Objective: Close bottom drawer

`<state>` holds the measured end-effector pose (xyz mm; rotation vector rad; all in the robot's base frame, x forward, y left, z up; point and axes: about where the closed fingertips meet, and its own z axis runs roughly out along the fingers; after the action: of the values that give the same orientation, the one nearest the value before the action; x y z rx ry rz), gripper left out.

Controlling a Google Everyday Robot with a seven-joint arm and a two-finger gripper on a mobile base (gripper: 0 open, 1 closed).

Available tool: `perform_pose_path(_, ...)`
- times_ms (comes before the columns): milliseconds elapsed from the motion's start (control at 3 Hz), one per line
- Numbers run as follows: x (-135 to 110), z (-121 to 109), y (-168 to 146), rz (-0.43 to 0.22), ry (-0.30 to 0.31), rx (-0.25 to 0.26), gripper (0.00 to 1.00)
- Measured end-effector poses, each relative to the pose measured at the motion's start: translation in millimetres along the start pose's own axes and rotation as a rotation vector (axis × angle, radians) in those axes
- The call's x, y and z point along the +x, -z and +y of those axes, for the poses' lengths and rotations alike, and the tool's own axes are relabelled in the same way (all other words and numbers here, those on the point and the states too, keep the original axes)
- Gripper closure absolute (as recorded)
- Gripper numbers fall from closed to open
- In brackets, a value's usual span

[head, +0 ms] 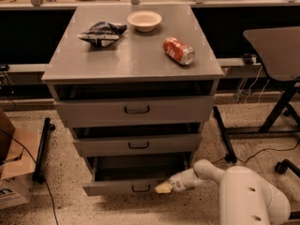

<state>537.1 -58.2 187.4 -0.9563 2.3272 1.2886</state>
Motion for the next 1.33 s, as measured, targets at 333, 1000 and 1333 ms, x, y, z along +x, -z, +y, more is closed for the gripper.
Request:
perform_pose_path(333,-5.3,-3.2,-5.0,-0.010,0.017,-0.014,1.00)
perform_pose_path(1000,-16.2,-5.7,-8.7,-0.017,0.040,-0.026,1.00)
perform_pose_path(1333,-27.7,-3.8,-18.3,-0.029,0.066,-0.051,0.97)
